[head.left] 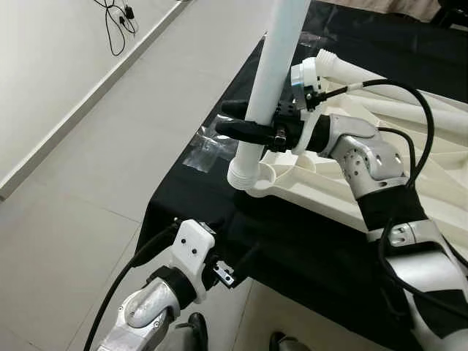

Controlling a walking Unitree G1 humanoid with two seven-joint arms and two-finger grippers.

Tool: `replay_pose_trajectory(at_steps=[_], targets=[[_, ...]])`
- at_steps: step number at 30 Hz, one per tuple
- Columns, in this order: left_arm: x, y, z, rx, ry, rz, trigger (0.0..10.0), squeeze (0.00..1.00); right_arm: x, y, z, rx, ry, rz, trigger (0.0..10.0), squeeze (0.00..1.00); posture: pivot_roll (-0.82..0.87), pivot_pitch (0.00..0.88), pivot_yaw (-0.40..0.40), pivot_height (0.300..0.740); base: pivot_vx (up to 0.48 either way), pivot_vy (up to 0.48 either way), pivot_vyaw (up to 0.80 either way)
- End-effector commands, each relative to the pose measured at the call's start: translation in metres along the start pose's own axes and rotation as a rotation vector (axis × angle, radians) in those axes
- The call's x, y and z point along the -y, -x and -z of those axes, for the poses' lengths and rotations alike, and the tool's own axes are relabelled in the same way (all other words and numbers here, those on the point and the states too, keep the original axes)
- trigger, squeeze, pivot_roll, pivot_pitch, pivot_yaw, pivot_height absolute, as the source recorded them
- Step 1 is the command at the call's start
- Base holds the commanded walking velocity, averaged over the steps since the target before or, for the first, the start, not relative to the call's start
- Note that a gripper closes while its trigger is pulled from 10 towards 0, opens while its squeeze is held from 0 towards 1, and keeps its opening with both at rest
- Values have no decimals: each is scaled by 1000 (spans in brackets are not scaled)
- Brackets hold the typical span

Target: Building children table

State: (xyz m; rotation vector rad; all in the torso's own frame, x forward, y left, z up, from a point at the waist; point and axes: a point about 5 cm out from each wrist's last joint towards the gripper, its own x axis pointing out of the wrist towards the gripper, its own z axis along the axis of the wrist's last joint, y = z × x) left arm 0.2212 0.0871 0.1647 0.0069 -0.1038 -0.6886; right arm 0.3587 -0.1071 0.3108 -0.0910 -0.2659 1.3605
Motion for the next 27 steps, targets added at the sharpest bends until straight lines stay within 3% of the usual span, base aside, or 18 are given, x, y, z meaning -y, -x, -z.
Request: replay_pose_trajectory(at_steps=[1,27], targets=[[6,2,1,5,20,12,10000,0,3,1,3,-14,-5,10,10000,0,35,352,-34,740,0,0,0],[11,5,3,-8,27,36,10000,0,16,27,5,42,-78,56,10000,0,40,334,-12,740,0,0,0]])
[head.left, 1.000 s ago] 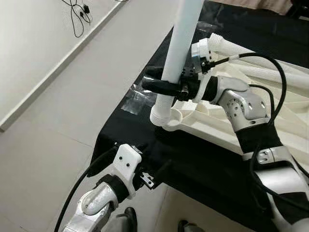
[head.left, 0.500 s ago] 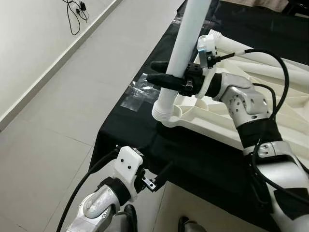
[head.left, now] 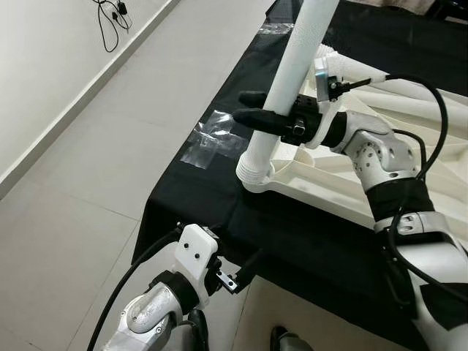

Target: Building children table

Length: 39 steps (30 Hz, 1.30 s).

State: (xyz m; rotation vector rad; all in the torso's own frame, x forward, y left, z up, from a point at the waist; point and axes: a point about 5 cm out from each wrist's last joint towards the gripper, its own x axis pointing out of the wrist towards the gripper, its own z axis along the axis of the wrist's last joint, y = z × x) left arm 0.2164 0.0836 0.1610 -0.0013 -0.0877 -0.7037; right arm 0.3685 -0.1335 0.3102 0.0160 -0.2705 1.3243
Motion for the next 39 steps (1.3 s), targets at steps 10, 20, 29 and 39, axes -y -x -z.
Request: replay_pose_trajectory(at_steps=[10,20,29,39], targets=[[6,4,-1,2,14,28,10000,0,0,0,11,-62,34,29,10000,0,43,339,-9,740,0,0,0],[5,3,-1,4,7,27,10000,0,-9,-3,17,-103,114,48,10000,0,43,348,-6,740,0,0,0],[4,2,-2,3,4,30,10000,0,-29,-6,29,-204,179,-56,10000,0,42,349,-5,740,0,0,0],[4,2,-2,5,0,28,10000,0,-38,-12,28,-273,252,-125,10000,0,40,350,-9,740,0,0,0]])
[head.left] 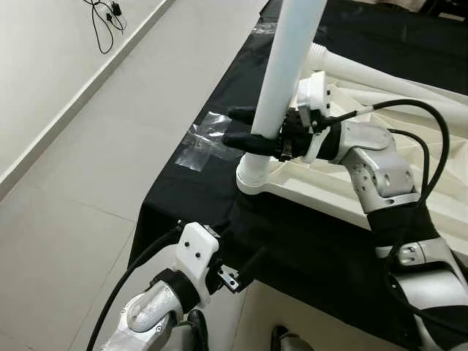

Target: Building children table

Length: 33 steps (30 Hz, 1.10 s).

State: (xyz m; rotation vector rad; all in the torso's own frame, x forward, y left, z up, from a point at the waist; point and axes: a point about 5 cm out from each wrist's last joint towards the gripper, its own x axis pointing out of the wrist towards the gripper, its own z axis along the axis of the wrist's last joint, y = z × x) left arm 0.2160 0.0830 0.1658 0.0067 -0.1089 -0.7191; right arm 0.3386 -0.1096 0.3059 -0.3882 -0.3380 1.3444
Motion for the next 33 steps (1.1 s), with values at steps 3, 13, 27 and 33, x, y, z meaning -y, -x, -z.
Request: replay_pose_trajectory(at_steps=[3,13,27,33], targets=[[3,2,3,-11,14,12,10000,0,-11,-2,20,-92,-64,-69,10000,0,39,349,-10,740,0,0,0],[3,2,3,-11,14,10,10000,0,-9,-5,11,-76,-79,-74,10000,0,40,351,-12,740,0,0,0],[2,2,3,-12,13,12,10000,0,9,-7,26,-128,-208,207,10000,0,34,353,-10,740,0,0,0],[2,2,3,-13,10,11,10000,0,12,5,42,-178,-253,458,10000,0,32,352,-17,740,0,0,0]])
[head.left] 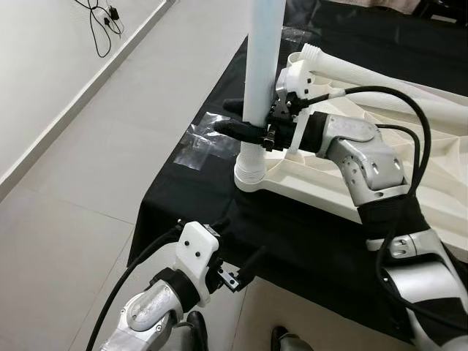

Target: Building children table

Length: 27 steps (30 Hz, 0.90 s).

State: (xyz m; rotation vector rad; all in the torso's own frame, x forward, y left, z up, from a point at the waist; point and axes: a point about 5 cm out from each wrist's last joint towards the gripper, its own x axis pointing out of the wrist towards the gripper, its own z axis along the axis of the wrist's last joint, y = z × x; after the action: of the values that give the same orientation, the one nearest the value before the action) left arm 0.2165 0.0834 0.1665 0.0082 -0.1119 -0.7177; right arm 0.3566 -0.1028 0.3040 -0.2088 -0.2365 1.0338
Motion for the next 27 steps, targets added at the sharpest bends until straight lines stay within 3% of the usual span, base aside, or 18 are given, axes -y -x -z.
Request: replay_pose_trajectory(at_steps=[1,3,4,5,7,8,10,12,14,18,27], targets=[[3,3,4,-17,12,12,10000,0,9,31,52,-185,-69,467,10000,0,30,350,-27,740,0,0,0],[3,4,5,-19,10,10,10000,0,3,75,76,-283,-56,969,10000,0,29,343,-39,740,0,0,0],[3,4,5,-18,10,10,10000,0,-11,79,83,-305,-78,959,10000,0,33,342,-40,740,0,0,0],[3,4,5,-18,10,10,10000,0,-11,79,83,-305,-78,959,10000,0,33,342,-40,740,0,0,0],[2,3,5,-18,5,7,10000,0,-46,83,99,-362,-68,914,10000,0,38,336,-14,740,0,0,0],[1,3,6,-20,1,7,10000,0,-51,77,98,-351,-57,905,10000,0,41,320,-2,740,0,0,0],[1,3,6,-20,1,7,10000,0,-51,77,98,-351,-57,905,10000,0,41,320,-2,740,0,0,0],[-1,3,8,-26,-6,14,10000,0,-46,62,94,-313,-45,905,10000,0,47,297,5,740,0,0,0],[-1,3,8,-26,-6,14,10000,0,-46,62,94,-313,-45,905,10000,0,47,297,5,740,0,0,0],[-3,2,11,-36,-16,22,10000,0,-44,43,88,-278,-80,947,10000,0,58,275,8,740,0,0,0],[-6,2,14,-40,-15,14,10000,0,-47,36,85,-263,-128,902,10000,0,57,255,15,740,0,0,0]])
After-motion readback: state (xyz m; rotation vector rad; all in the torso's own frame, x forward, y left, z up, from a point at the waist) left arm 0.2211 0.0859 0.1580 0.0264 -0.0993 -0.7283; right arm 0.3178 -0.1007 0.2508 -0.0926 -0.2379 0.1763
